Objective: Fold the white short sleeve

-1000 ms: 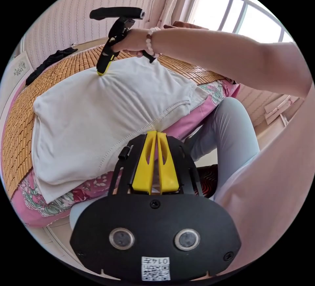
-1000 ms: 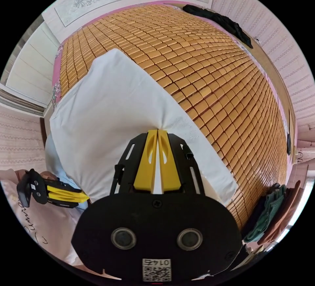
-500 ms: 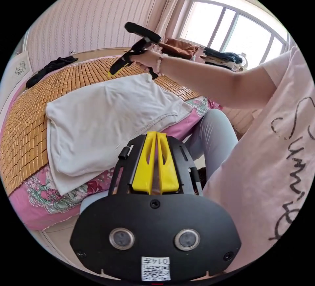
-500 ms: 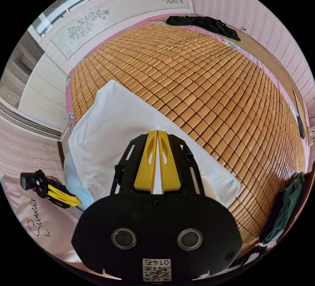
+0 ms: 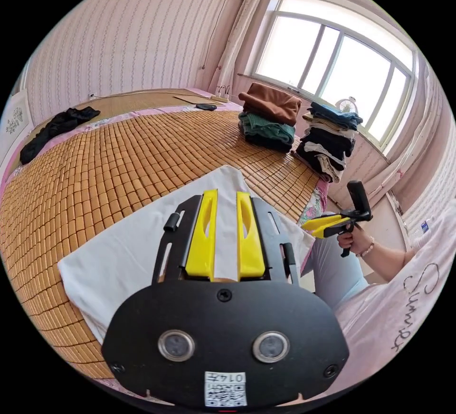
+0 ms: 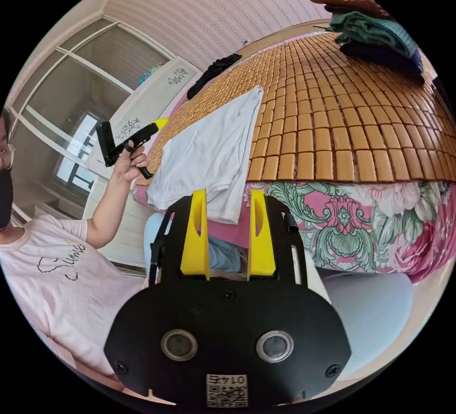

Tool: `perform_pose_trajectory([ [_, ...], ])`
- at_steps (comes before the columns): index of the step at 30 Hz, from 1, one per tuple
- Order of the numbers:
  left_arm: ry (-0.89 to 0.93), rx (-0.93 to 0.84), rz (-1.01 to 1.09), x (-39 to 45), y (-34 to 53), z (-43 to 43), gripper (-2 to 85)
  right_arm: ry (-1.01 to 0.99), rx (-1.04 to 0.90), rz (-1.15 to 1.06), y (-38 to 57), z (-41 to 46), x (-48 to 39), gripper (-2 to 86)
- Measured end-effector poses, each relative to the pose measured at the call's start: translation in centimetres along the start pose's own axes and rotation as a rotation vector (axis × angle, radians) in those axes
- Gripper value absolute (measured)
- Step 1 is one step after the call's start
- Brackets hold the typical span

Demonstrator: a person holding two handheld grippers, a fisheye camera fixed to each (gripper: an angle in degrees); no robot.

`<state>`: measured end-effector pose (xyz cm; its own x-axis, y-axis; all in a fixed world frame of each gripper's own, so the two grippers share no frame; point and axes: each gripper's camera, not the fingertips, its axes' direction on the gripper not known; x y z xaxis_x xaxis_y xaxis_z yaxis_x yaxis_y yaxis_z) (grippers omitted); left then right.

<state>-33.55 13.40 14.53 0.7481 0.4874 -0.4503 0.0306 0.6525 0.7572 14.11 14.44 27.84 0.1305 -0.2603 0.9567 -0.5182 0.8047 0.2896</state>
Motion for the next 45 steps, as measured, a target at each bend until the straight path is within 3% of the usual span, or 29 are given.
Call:
perform_pose_trajectory([
  [8, -0.011, -0.159, -0.014, -1.0, -8.1, 13.9, 8.4, -0.132, 0.038, 0.026, -0.8, -2.6, 3.7, 9.0],
  [13, -0.114, -0.300, 0.019, -0.3, -10.7, 22.2, 10.0, -0.167, 0.008, -0.001, -1.1, -4.2, 4.5, 4.4],
  [16, -0.168, -0.438, -0.017, -1.4, -11.1, 27.0, 7.7, -0.205, 0.030, 0.011, -0.8, -5.4, 5.3, 2.6],
  [20, -0.120, -0.420, -0.030, -1.8, -12.0, 28.0, 0.1, -0.221, 0.073, 0.002, -0.2, -8.1, 6.0, 1.7],
  [30, 0.134, -0.248, 0.038, 6.2, -18.5, 26.2, -1.0, -0.210, 0.225, -0.017, 3.5, -21.1, 7.2, 1.3],
  [35, 0.215, -0.166, 0.053, 7.0, -20.1, 21.0, -1.0, -0.210, 0.261, -0.108, 4.3, -25.4, 3.8, 1.4],
  [41, 0.105, -0.098, -0.023, -1.0, -17.8, 10.2, -0.7, -0.364, 0.124, -0.346, -0.7, -18.2, -5.1, 1.8],
  [45, -0.033, -0.123, -0.133, -7.8, -14.0, 5.7, 0.8, -0.366, -0.083, -0.447, -4.5, -6.4, -11.9, 2.7],
])
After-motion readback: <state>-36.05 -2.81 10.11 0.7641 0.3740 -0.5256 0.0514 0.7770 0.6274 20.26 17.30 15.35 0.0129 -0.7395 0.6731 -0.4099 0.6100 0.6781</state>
